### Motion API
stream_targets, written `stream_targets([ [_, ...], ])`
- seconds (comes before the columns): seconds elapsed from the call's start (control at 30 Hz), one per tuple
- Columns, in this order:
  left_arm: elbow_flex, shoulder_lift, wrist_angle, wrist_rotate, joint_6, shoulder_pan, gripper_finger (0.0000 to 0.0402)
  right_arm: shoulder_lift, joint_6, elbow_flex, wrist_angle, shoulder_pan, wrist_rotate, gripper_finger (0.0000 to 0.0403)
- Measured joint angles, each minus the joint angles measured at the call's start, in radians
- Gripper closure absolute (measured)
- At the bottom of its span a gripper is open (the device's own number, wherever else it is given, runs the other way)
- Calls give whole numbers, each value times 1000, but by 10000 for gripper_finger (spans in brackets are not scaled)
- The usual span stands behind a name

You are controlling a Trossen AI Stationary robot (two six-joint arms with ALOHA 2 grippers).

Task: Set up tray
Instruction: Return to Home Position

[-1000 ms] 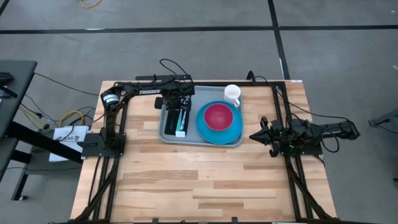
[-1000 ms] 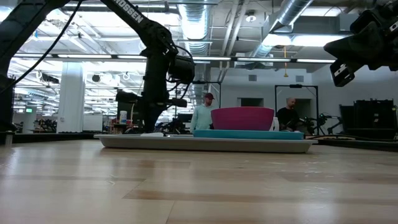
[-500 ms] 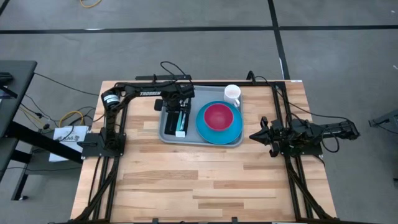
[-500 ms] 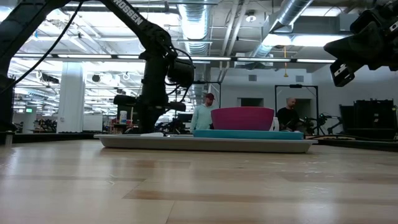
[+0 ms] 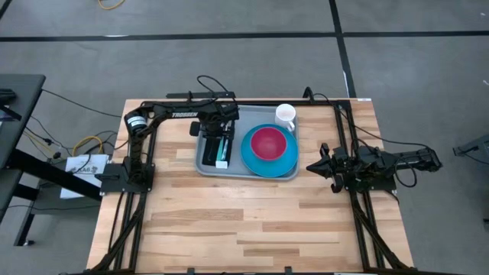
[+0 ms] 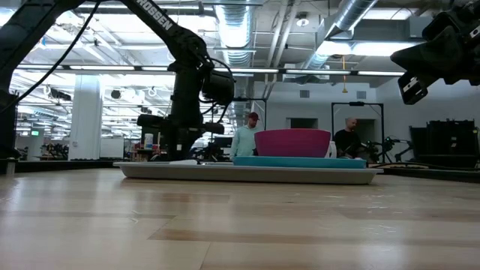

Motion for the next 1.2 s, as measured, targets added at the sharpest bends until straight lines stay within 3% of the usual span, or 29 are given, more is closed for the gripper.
stream_targets([
  [0.2, 30, 0, -42, -30, 11, 0, 308, 0, 0, 0, 0, 0, 0, 403],
  [0.5, 224, -8, -78, -101, 160, -33, 306, 0, 0, 0, 0, 0, 0, 403],
  [0.83, 454, -15, 169, -128, 385, -150, 306, 0, 0, 0, 0, 0, 0, 403],
  [1.2, 458, -151, 485, -153, 646, -331, 306, 0, 0, 0, 0, 0, 0, 403],
])
